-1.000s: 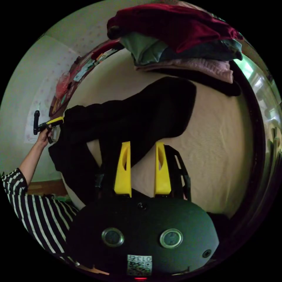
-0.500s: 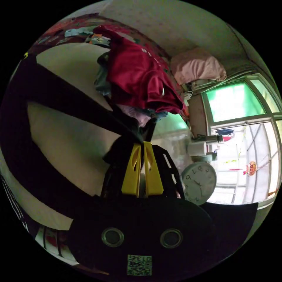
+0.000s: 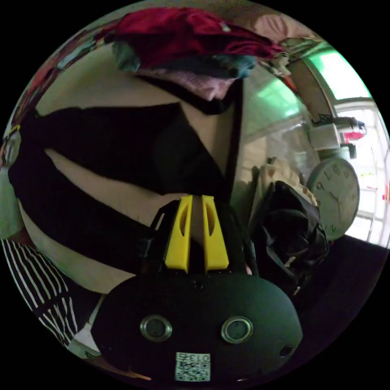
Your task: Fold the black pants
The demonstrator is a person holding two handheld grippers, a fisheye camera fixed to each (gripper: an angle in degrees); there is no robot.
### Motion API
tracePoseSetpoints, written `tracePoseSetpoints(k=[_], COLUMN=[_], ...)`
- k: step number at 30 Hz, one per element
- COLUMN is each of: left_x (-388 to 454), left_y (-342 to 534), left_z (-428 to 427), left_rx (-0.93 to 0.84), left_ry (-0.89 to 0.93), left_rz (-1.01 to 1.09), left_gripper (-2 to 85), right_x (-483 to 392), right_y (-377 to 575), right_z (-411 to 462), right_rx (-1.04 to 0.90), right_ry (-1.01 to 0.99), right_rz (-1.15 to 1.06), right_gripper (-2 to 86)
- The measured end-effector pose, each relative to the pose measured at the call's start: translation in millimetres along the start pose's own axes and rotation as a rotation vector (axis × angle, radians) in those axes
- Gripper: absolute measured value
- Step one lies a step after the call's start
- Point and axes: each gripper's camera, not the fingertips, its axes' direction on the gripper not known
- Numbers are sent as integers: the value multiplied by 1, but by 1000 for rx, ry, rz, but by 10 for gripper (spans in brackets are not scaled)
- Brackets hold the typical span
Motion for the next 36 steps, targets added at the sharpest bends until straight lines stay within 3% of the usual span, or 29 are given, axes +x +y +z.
tracePoseSetpoints(k=[4,12,18,21,23,29,33,36], left_x=[-13,3,-2,5,8,6,-3,-35], left_y=[2,-5,-16,-15,-15,-25,-39,-18], left_z=[-6,6,44,55,62,58,86,73], left_rx=[49,39,-45,-42,-42,113,14,61], left_ry=[111,3,-6,-77,-101,-62,15,-8], left_rz=[-17,54,49,85,120,144,132,79], left_gripper=[64,57,27,8,4,4,28,58], right_x=[27,5,-17,-27,-32,1,21,15], right_y=[3,-42,-66,-63,-55,-36,-53,-40], right_z=[-16,11,23,11,-18,-91,-69,-74], right_rx=[106,112,33,34,143,416,183,217], right_ry=[-78,-165,-207,-109,43,131,28,26], right_rz=[180,136,45,35,39,300,431,525], right_gripper=[73,115,42,18,14,23,60,81])
